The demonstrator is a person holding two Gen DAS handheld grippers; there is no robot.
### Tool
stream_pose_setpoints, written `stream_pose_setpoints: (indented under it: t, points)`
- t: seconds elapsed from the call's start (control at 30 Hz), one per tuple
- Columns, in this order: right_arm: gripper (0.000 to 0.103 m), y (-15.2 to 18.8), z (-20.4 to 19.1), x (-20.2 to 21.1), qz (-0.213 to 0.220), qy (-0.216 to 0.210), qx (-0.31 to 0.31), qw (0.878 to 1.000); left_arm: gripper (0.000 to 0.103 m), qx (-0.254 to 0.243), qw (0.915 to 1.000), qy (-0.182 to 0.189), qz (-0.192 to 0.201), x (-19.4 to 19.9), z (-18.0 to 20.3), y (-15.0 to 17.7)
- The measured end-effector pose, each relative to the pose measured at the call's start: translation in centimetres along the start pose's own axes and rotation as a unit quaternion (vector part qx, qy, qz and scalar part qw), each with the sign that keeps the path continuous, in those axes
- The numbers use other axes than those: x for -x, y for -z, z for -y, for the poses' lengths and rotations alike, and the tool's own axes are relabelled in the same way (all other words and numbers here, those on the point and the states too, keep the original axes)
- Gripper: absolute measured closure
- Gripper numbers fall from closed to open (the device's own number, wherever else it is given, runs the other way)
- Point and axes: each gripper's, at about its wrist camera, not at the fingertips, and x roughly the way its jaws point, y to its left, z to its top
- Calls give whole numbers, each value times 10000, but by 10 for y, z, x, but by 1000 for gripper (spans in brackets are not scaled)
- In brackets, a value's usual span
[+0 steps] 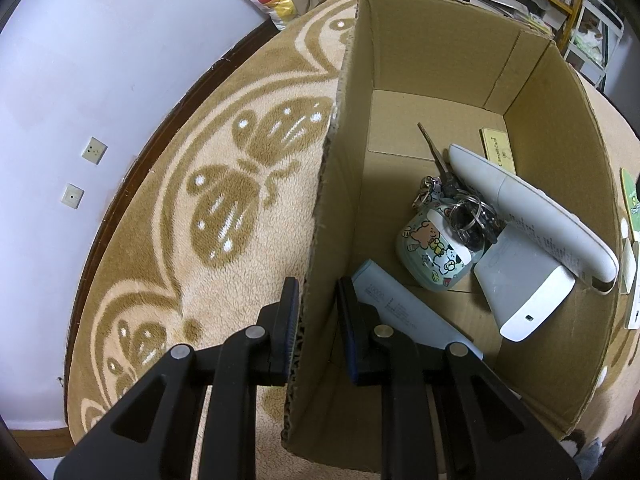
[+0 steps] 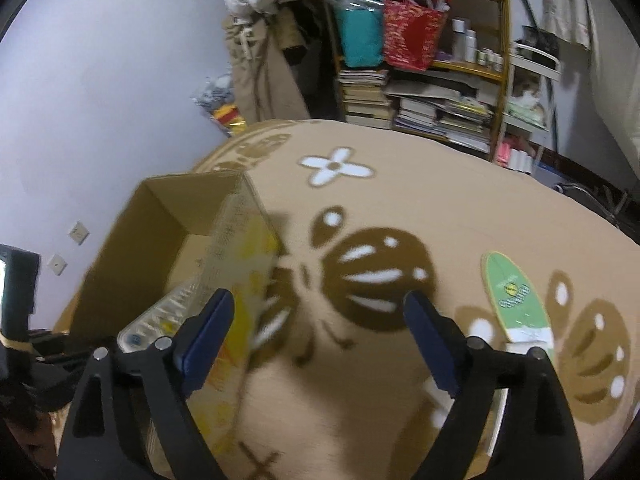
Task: Organize rigid objects
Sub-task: 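Move the right tool back to the pile and grasp the white square charger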
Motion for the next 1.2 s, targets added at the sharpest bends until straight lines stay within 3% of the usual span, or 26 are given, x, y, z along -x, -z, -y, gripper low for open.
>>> stream_pose_setpoints:
  t: [0.1, 0.43, 0.6, 0.9, 1.2]
  points:
    - [8, 3, 14, -3, -169, 268, -104, 9994, 84, -8, 10000, -8, 3, 0, 1, 0]
    - [7, 24, 60, -18, -626, 556, -719, 9939, 84, -5, 10000, -6, 1, 1, 0, 0]
    - [7, 35, 81, -30, -819, 458, -1053, 9900, 84, -15, 10000, -21, 3, 2, 1, 0]
    - [7, 47, 87, -49, -1203, 649, -1249, 9827, 84, -22, 10000, -26, 4, 1, 1, 1]
    - [11, 53, 87, -61, -1170, 763, -1355, 9809, 84, -21, 10000, -22, 3, 1, 1, 1]
